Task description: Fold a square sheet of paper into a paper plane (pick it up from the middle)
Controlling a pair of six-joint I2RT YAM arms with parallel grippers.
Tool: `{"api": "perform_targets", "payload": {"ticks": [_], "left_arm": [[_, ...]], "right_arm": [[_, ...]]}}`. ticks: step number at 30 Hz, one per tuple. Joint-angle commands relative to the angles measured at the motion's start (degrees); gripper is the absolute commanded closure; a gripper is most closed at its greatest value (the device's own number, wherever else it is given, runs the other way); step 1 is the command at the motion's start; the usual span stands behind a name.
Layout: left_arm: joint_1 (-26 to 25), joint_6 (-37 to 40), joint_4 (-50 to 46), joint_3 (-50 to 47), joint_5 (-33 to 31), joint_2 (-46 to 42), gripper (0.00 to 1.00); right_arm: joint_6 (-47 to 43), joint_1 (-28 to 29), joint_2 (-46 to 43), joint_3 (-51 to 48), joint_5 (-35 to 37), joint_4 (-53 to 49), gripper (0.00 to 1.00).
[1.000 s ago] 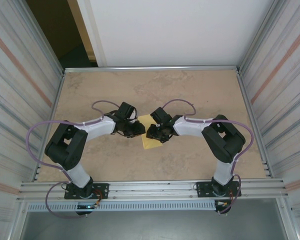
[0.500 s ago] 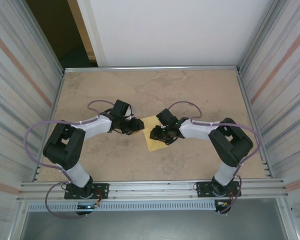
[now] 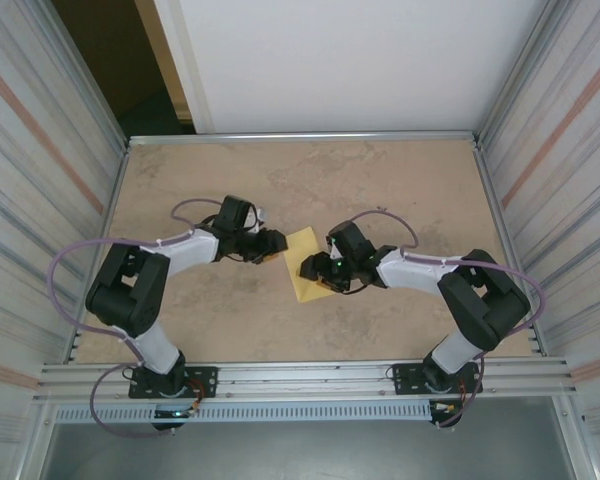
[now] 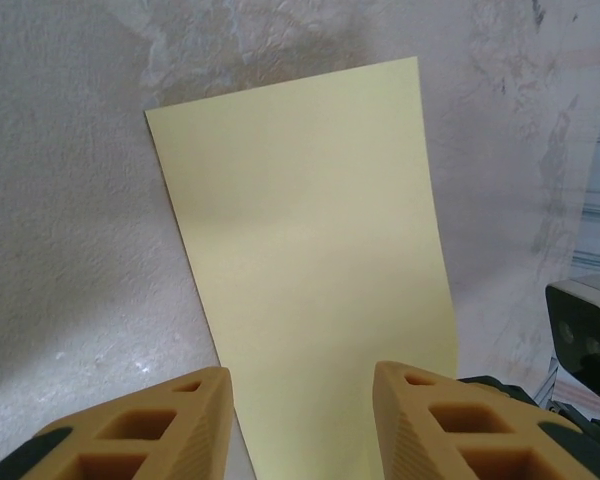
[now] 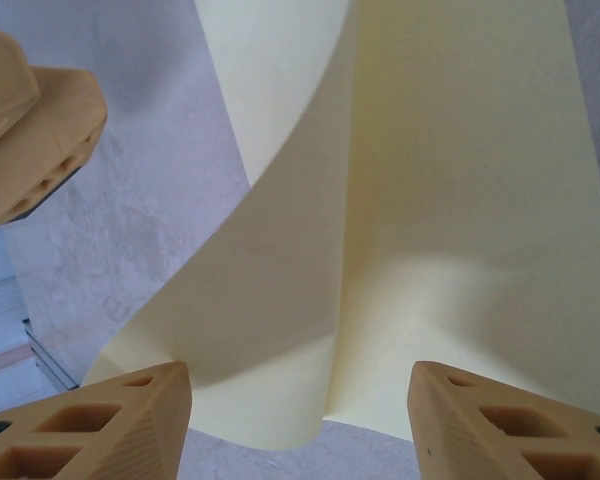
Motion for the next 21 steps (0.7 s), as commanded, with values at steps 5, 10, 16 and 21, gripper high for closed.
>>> {"api": "perform_targets", "payload": {"ticks": [5,10,16,21], "left_arm": [[0.1,0.1,2.1,3.5,3.7,3.6,0.61],[0.0,0.1,2.3,3.4,3.9,3.8,0.61],[-0.2,0.1,2.3,3.5,3.8,3.7,0.61],[-0.4,0.0,2.2,3.7,3.7,4.1,0.61]], "right_arm": [[2.4,-2.2,-6.6,-6.0,-0.1,3.0,0.39],[2.4,-2.9,-10.8,-9.1,-0.6,3.7,0.38],[3.2,-3.1,-10.7,-9.5,-0.9,4.3,0.38],[4.1,-3.1,-11.2,-10.0,-1.5,7.5,0.38]]}}
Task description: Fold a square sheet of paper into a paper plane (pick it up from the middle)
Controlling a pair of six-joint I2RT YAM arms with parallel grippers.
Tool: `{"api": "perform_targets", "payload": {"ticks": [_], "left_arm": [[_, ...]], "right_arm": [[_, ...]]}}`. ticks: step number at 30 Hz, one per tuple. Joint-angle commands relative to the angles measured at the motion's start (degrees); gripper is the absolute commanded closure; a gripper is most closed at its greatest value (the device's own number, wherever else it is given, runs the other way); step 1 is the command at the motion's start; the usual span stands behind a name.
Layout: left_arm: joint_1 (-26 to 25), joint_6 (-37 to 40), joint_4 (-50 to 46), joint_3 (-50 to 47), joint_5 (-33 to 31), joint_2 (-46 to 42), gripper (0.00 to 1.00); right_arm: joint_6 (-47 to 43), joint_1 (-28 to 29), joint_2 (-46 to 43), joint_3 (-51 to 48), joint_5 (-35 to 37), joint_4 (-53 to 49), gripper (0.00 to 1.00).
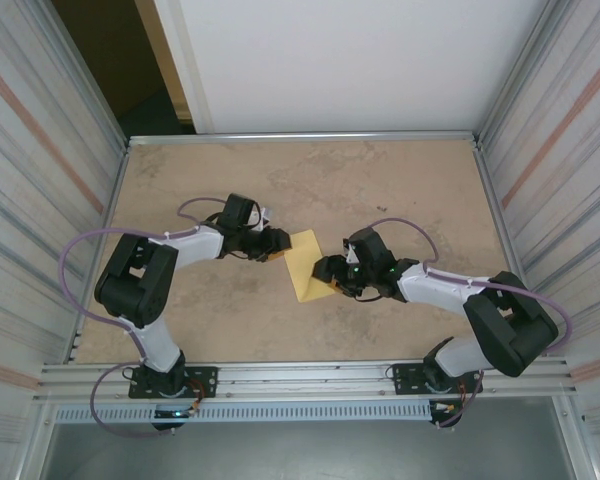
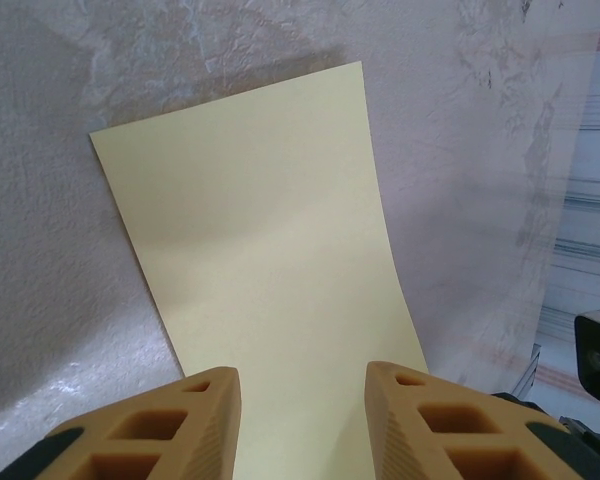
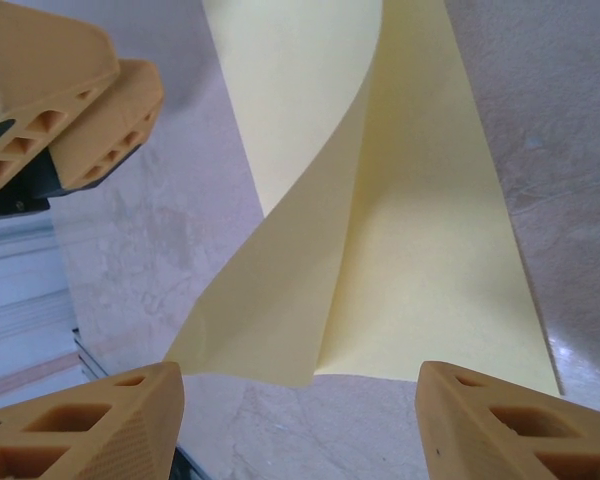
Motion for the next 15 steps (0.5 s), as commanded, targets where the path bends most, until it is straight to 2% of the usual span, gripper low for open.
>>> {"api": "perform_targets", "payload": {"ticks": [1,15], "left_arm": [[-0.4,0.0,0.3,1.5,0.9,0.6,0.62],[-0.5,0.3,0.0,1.6,0.7,0.9,0.62]], "right_arm": [[1.3,-0.3,-1.2,-0.8,-0.8,2.5,0.37],[2.4,-0.5,-4.0,-3.3,-1.4,6.2,0.33]]}}
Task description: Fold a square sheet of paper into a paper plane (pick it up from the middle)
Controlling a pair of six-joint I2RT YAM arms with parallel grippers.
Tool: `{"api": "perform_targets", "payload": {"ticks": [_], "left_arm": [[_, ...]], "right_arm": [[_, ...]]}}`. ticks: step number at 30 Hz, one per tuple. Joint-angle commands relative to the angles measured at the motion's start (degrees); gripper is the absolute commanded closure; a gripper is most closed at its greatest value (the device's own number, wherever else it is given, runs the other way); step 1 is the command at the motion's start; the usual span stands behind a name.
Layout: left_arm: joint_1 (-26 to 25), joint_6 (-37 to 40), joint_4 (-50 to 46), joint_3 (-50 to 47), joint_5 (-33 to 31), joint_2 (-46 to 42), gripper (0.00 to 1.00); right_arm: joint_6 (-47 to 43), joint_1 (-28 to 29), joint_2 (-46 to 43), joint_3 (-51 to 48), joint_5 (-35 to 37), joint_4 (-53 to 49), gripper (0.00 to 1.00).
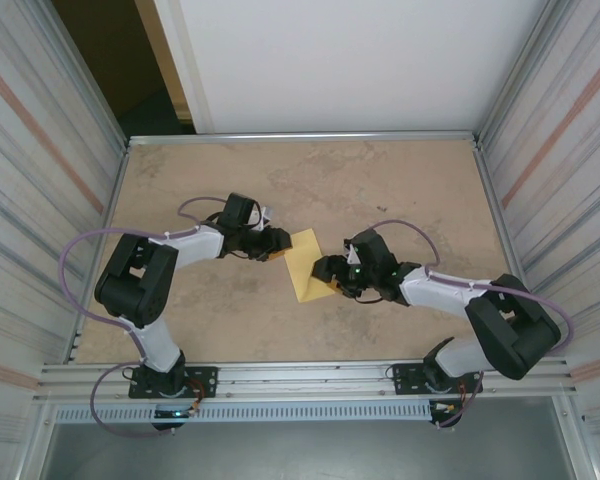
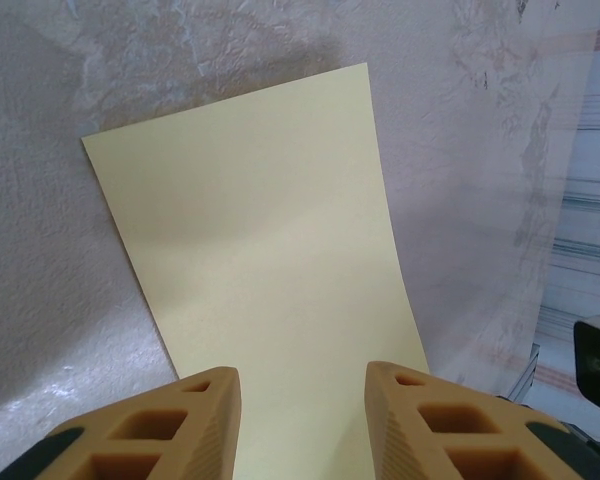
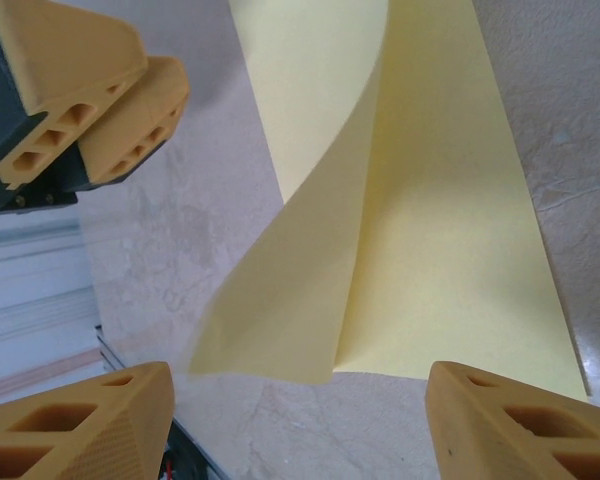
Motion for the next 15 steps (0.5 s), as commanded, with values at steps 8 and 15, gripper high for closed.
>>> {"api": "perform_targets", "payload": {"ticks": [8,15], "left_arm": [[-0.4,0.3,-0.3,1.7,0.7,1.2,0.62],[-0.5,0.7,-0.5,2.3,1.2,1.5,0.63]], "right_arm": [[1.4,-0.5,-0.5,-0.8,-0.6,1.4,0.37],[2.3,-1.0,2.3,0.3,-0.4,-0.7,0.65]]}}
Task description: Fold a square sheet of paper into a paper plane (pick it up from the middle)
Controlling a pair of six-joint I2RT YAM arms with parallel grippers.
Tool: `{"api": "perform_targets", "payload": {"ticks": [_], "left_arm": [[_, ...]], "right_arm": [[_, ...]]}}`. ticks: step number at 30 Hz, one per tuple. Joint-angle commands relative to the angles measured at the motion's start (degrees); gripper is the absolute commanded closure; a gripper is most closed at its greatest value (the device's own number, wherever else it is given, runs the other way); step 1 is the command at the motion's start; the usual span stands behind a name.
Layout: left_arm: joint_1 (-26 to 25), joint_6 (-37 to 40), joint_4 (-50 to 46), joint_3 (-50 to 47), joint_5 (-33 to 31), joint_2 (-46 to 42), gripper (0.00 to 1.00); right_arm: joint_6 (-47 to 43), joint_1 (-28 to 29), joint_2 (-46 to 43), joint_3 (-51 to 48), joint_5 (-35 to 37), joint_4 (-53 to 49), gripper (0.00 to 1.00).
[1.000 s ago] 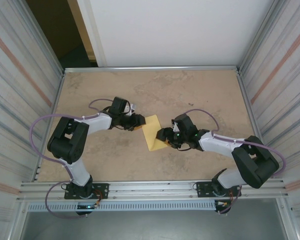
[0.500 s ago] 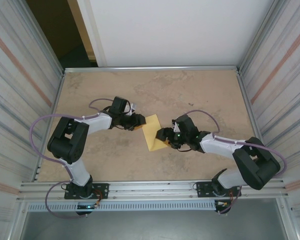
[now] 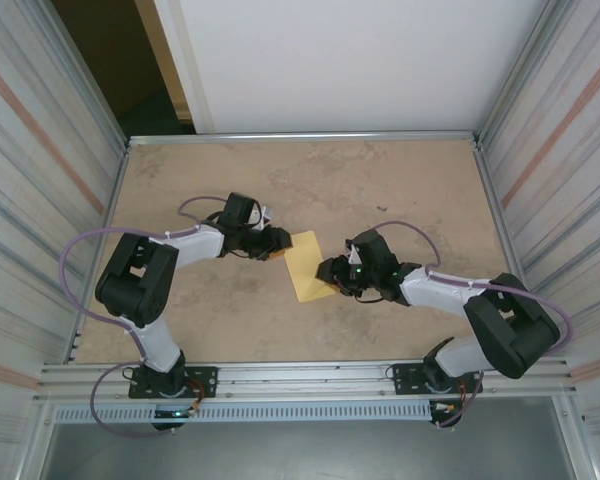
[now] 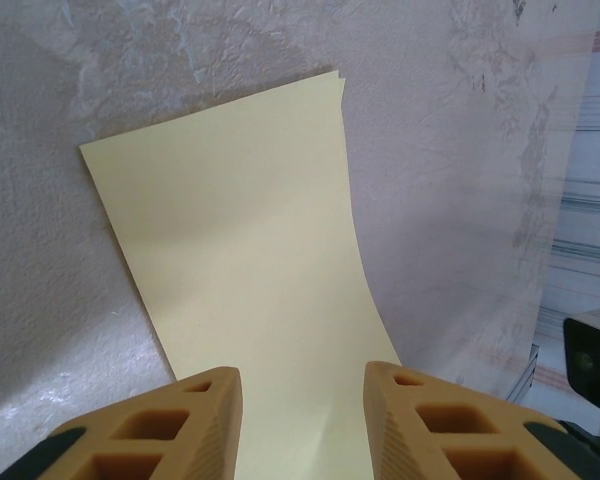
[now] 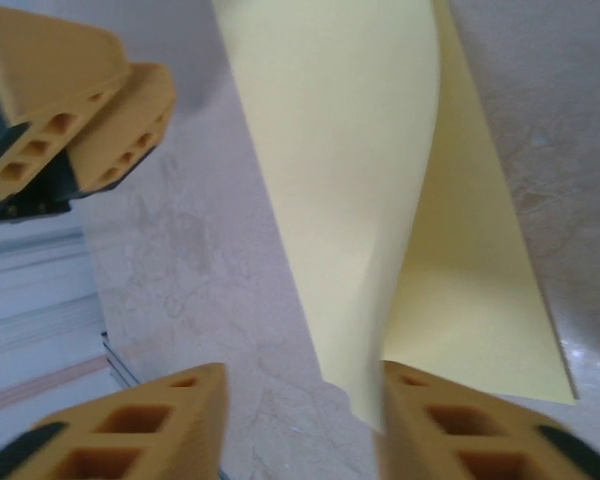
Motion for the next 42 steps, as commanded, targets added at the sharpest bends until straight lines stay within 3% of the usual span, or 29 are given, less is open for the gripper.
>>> {"api": "perform_targets", "payload": {"ticks": [1,20,42], "left_arm": [[-0.6,0.7,-0.4,1.9,1.1,1.4,0.64],[-1.2,1.8,-2.0,5.4,0.5,6.7,0.72],[-1.7,3.7,-7.4,6.5,-3.4,10.0,0.76]], "right_arm": [[0.9,-0.3,1.3,0.9,0.0,-1.4,0.69],[0.0,-0.3,2.7,3.3,1.3,-4.0,0.99],[-1.8,3.2,16.4,13.1,-1.2,2.4,1.00]]}}
